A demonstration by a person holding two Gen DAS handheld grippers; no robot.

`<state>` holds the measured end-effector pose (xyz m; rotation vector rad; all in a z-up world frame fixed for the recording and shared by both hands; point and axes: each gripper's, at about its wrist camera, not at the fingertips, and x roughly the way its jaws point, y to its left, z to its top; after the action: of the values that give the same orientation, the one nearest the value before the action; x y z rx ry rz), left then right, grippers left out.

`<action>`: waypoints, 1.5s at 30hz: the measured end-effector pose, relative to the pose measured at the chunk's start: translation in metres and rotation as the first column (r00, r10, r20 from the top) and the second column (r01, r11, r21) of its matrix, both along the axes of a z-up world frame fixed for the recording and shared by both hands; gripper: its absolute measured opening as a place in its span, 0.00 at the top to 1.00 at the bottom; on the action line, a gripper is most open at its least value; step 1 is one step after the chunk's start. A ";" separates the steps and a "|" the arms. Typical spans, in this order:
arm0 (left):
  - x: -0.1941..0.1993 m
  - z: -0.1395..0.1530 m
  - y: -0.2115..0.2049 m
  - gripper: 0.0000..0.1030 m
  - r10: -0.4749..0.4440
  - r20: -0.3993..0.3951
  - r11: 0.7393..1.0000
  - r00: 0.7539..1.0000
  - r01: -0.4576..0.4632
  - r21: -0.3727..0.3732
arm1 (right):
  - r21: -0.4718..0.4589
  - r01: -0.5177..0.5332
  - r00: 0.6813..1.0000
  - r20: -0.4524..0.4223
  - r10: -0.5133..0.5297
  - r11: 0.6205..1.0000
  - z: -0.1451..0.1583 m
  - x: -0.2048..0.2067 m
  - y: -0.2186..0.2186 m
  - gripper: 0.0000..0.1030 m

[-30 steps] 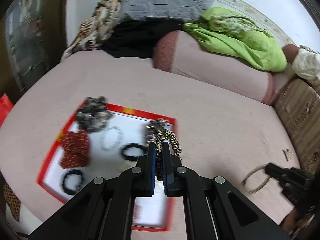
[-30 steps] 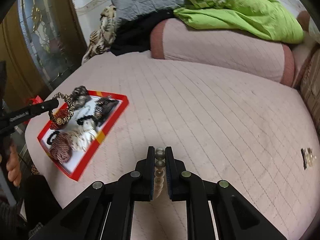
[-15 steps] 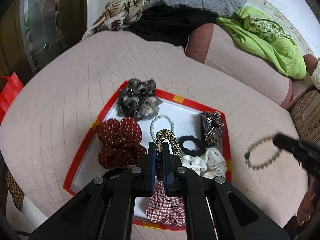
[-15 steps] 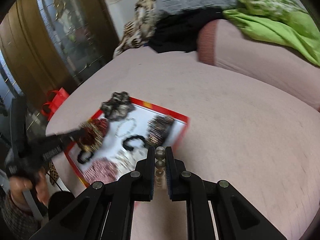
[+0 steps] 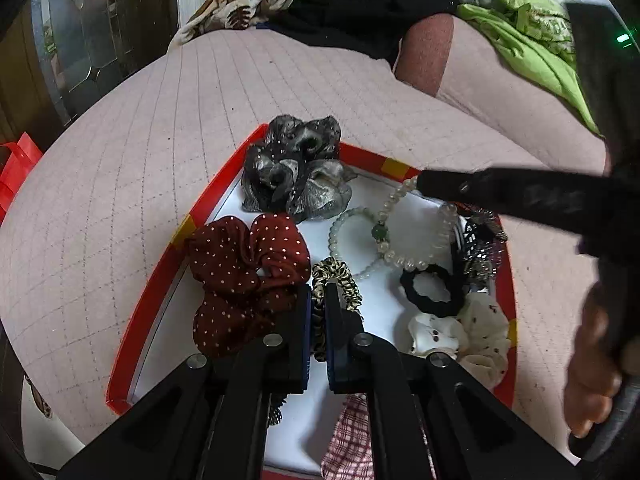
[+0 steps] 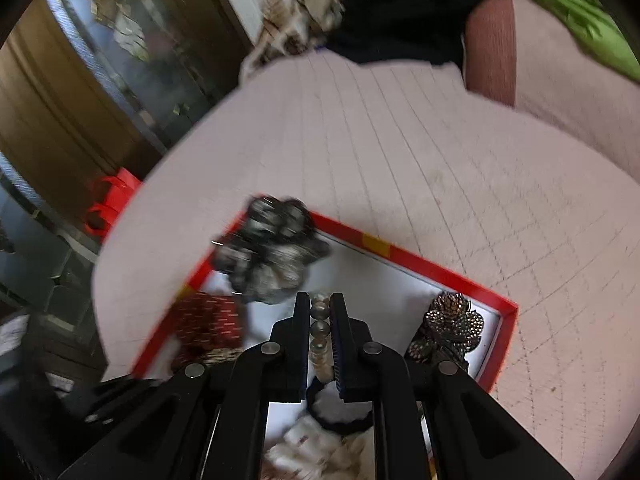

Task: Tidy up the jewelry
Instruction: 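Carry both bracelets into the tray and open both grippers, then withdraw both open grippers from the tray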

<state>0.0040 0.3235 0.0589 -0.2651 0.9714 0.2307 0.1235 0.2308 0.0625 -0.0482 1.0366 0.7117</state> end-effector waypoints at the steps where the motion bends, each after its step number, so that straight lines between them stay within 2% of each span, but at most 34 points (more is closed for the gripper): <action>1: 0.001 -0.002 0.000 0.95 0.001 -0.007 1.000 1.000 0.000 0.005 | -0.019 0.008 1.000 -0.002 -0.008 1.000 -0.008 0.004 -0.001 0.89; 7: 0.006 -0.009 -0.003 0.94 0.011 -0.023 1.000 1.000 -0.011 0.015 | -0.052 0.045 0.999 -0.020 -0.046 0.998 -0.027 0.016 -0.016 0.88; 9: 0.004 -0.007 -0.005 0.92 0.015 -0.023 1.000 1.000 -0.015 0.019 | -0.043 0.046 0.999 -0.021 -0.047 0.998 -0.025 0.015 -0.021 0.81; 11: 0.003 -0.005 -0.006 0.87 0.020 -0.023 1.000 1.000 -0.020 0.017 | -0.033 0.044 0.999 -0.006 -0.044 0.998 -0.018 0.011 -0.026 0.63; 13: -0.001 0.001 -0.008 0.78 0.028 -0.017 0.999 0.999 -0.028 0.015 | -0.017 0.041 0.999 0.024 -0.041 0.999 -0.007 0.003 -0.031 0.58; 18: -0.018 0.019 -0.016 0.65 0.051 0.011 0.998 0.999 -0.051 0.022 | -0.019 0.022 0.995 0.099 -0.020 1.000 0.020 -0.023 -0.050 0.58; 20: -0.026 0.028 -0.019 0.64 0.064 0.024 0.998 0.998 -0.064 0.025 | -0.029 0.029 0.992 0.127 -0.025 0.999 0.028 -0.035 -0.066 0.52; 24: -0.041 0.046 -0.035 0.58 0.072 0.057 0.996 0.996 -0.075 0.054 | -0.066 0.076 0.984 0.168 -0.064 0.995 0.032 -0.061 -0.108 0.51; 25: -0.043 0.048 -0.040 0.55 0.073 0.062 0.995 0.995 -0.076 0.060 | -0.072 0.094 0.982 0.169 -0.081 0.993 0.030 -0.068 -0.120 0.51; 31: -0.056 0.065 -0.077 0.53 0.035 0.091 0.990 0.995 -0.047 0.130 | -0.061 0.186 0.978 0.105 -0.179 0.981 0.018 -0.096 -0.169 0.51; 36: -0.065 0.073 -0.105 0.49 -0.007 0.100 0.983 0.995 -0.011 0.183 | -0.050 0.248 0.966 0.083 -0.243 0.967 0.015 -0.118 -0.194 0.51; 39: -0.070 0.076 -0.115 0.46 -0.024 0.107 0.979 0.994 0.001 0.203 | -0.054 0.279 0.958 0.087 -0.274 0.959 0.016 -0.131 -0.202 0.51; 41: -0.074 0.077 -0.119 0.45 -0.028 0.111 0.980 0.993 0.005 0.201 | -0.057 0.297 0.952 0.092 -0.291 0.953 0.017 -0.138 -0.205 0.47; 45: -0.079 0.078 -0.123 0.44 -0.033 0.119 0.980 0.992 0.008 0.201 | -0.086 0.318 0.943 0.134 -0.305 0.944 0.020 -0.153 -0.206 0.45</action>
<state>-0.0753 0.2001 0.1365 -0.0834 0.8224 0.2884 -0.0290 0.0245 0.0828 -0.0177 0.9395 0.3601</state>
